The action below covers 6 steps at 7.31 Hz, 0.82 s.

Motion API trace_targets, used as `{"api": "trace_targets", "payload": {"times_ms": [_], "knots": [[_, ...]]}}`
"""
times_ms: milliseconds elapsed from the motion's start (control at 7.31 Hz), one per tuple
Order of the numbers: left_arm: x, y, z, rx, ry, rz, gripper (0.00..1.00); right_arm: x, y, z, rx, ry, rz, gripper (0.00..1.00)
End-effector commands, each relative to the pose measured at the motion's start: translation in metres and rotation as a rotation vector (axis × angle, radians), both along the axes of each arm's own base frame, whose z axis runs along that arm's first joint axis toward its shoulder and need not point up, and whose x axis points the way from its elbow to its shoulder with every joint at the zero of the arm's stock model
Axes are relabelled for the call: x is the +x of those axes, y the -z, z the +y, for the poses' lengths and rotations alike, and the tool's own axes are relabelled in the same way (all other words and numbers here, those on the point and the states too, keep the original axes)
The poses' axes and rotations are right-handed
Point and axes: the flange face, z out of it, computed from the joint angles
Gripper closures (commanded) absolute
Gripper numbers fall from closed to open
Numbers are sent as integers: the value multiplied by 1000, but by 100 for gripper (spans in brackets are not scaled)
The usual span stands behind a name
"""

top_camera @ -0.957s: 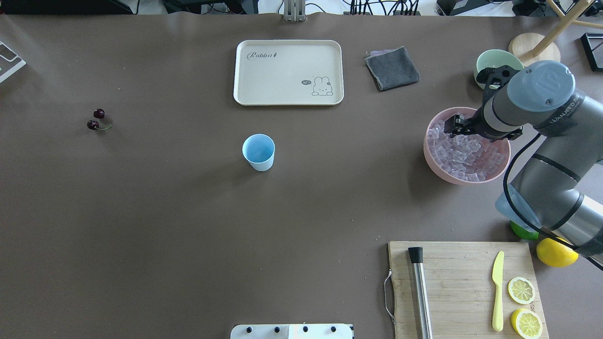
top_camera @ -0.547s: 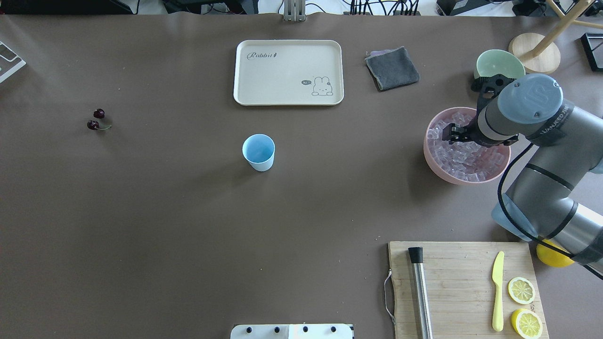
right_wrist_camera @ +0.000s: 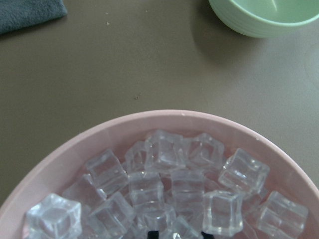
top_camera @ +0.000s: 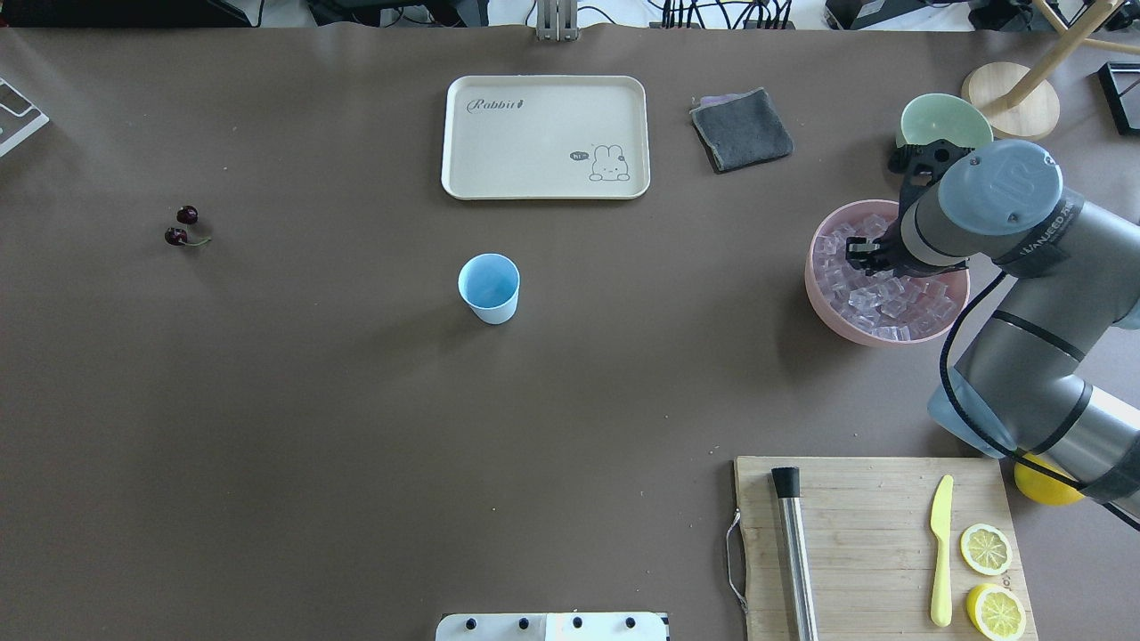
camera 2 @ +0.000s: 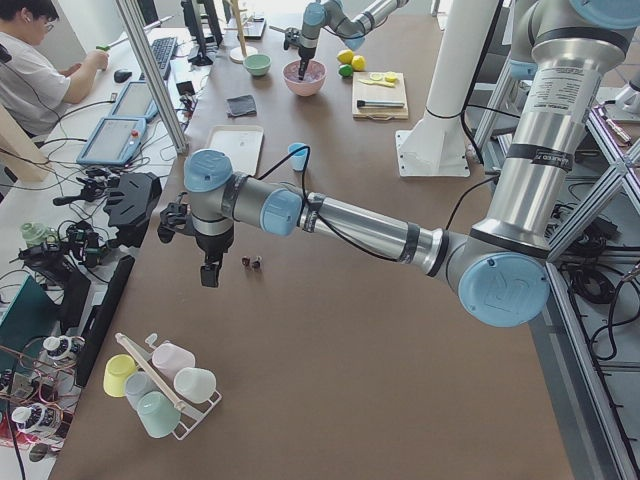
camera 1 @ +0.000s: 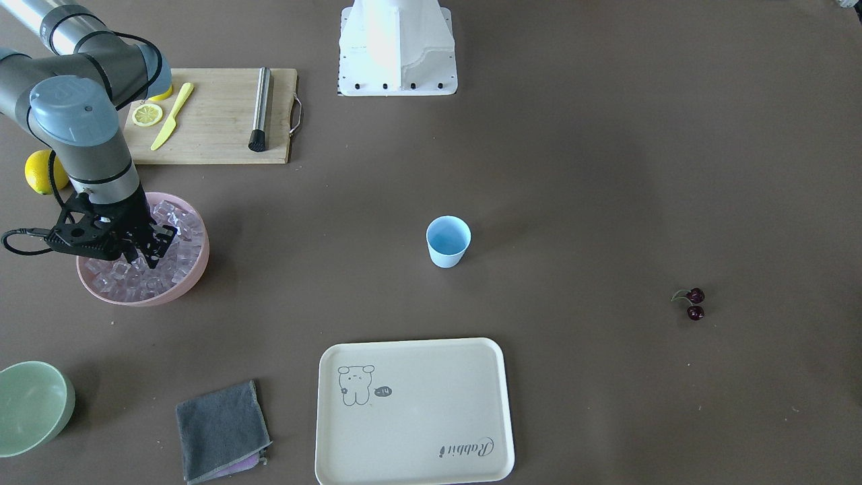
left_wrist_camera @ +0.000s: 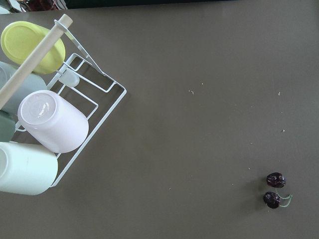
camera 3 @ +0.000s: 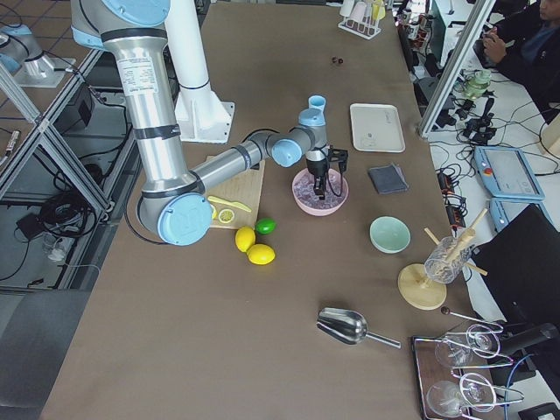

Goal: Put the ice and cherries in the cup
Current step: 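Lower the right gripper into the bowl and grasp an ice cube, then lift the ice cube and carry it toward the light-blue cup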

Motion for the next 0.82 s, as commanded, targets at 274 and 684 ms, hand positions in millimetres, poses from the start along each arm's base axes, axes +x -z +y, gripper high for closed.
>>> {"api": "trace_targets", "payload": {"times_ms": [274, 684], "knots": [[0, -1, 1, -3, 1, 0, 2, 35, 17, -21, 20, -48, -27, 100], [1, 6, -2, 7, 1, 1, 2, 101, 92, -40, 63, -89, -201, 100]]}}
